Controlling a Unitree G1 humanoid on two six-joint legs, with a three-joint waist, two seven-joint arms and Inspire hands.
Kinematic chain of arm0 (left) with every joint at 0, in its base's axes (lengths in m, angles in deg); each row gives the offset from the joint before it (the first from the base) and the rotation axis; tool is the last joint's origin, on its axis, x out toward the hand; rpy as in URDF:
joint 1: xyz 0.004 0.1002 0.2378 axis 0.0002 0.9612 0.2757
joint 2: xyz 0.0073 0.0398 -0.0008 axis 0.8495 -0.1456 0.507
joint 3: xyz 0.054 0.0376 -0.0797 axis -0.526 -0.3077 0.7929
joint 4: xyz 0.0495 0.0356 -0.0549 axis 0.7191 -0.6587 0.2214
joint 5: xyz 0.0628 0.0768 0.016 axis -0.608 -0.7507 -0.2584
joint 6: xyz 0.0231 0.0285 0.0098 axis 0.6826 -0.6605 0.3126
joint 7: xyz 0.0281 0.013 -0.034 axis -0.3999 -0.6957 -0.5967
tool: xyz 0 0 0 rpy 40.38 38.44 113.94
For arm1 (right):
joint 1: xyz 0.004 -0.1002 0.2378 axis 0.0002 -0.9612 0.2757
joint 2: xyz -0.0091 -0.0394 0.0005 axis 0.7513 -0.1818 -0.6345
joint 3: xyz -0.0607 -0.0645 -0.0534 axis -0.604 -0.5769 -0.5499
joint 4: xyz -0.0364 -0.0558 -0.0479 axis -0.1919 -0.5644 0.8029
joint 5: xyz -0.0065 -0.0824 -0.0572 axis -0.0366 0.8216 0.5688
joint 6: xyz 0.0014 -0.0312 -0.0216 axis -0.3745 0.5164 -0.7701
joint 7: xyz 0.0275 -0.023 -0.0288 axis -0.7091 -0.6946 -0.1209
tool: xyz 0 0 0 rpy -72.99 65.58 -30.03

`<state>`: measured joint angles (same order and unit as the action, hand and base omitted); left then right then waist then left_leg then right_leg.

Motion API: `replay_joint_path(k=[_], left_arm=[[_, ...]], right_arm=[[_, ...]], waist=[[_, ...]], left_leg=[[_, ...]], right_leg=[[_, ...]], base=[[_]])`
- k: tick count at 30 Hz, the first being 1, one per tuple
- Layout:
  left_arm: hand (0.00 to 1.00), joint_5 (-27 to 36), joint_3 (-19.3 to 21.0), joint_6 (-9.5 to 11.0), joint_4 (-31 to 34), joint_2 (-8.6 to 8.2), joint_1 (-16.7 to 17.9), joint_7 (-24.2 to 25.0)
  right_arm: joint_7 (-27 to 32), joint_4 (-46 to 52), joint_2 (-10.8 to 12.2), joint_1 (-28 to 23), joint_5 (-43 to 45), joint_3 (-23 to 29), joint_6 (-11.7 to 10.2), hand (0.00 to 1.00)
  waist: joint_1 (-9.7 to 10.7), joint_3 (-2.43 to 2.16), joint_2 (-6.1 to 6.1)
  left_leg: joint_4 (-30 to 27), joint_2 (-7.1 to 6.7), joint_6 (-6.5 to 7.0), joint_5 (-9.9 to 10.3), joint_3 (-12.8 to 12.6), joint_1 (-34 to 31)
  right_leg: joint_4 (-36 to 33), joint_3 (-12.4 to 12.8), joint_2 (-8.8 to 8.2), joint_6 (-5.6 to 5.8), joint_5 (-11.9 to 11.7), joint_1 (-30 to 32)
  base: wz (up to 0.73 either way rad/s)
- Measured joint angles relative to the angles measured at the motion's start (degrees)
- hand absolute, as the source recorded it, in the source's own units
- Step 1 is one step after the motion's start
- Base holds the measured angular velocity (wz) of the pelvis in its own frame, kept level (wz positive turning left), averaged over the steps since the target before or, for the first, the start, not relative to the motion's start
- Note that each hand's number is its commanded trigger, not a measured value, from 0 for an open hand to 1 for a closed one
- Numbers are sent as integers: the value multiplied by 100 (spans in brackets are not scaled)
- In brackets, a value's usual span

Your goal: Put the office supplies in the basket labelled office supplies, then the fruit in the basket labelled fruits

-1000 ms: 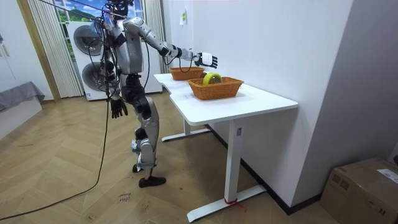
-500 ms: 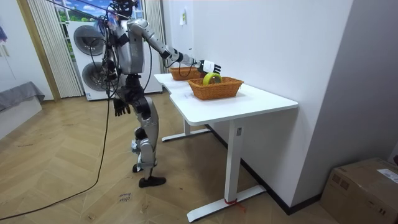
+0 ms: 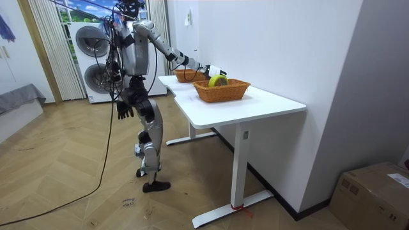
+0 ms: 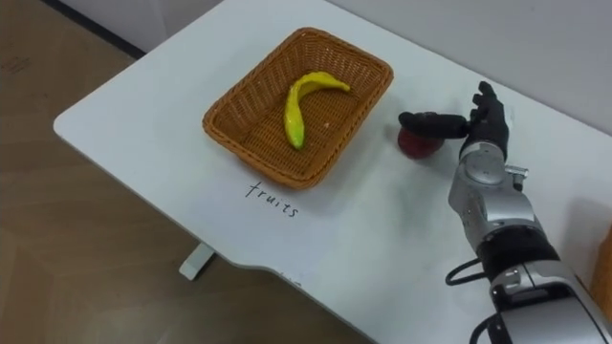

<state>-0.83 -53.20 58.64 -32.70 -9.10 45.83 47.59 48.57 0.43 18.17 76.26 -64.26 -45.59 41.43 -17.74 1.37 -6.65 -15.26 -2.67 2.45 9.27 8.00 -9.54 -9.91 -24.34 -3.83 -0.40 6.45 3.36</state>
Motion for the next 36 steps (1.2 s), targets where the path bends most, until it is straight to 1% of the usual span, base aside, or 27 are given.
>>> replay_joint_path(k=[4, 7, 8, 10, 12, 25, 29, 36], left_arm=[[0, 5, 0, 4, 3, -23, -2, 0], [0, 4, -1, 15, 3, -34, -1, -2], [0, 4, -1, 42, 3, -36, -2, -4], [0, 3, -1, 89, 4, -39, -9, -4], [0, 3, -1, 116, 4, -45, -13, -4], [0, 0, -30, 111, 1, -48, -20, -3], [0, 0, -24, 108, -4, -48, -20, 8], [0, -1, -27, 106, -26, -46, -21, 167]], right_arm=[[-104, -2, 11, 26, 0, -9, 0, 0], [-175, -37, 136, 28, 33, -10, -1, 0], [-226, -67, 186, 29, 110, -40, -28, 0], [-310, -67, 189, 49, 275, -40, -36, 0], [-388, -67, 189, 52, 281, -40, -36, 0], [-573, -49, 214, 72, 700, -55, -37, 0], [-582, -49, 304, 71, 784, -55, -37, 0], [-632, -53, 325, 71, 903, -234, -37, 0]], waist=[[-1, 1, -6], [2, 5, -13], [-1, 11, -32], [-3, 28, -63], [-8, 32, -88], [-22, 27, -99], [-86, 23, -104], [-139, 7, -134]], left_leg=[[3, 3, 1, -12, -1, -19], [21, 2, 1, -22, -18, -7], [68, 0, 1, -44, -17, 11], [89, 0, 1, -51, -11, 3], [101, -1, 1, -50, -11, 4], [178, 7, 2, -67, -72, 33], [217, 20, 3, -67, -130, 93], [217, 17, 3, -67, -129, 100]], right_leg=[[-14, 6, -2, -1, -1, 57], [-20, 6, -3, -1, -1, 58], [-21, 6, -10, -1, 0, 62], [-20, 5, -12, -1, -1, 79], [-16, 5, -13, -1, -1, 80], [16, 26, -6, 0, -1, 96], [15, 54, -6, 0, -1, 79], [14, 29, -10, 0, -1, 62]], base=[[-2], [0], [0], [0], [0], [0], [-8], [-1]])
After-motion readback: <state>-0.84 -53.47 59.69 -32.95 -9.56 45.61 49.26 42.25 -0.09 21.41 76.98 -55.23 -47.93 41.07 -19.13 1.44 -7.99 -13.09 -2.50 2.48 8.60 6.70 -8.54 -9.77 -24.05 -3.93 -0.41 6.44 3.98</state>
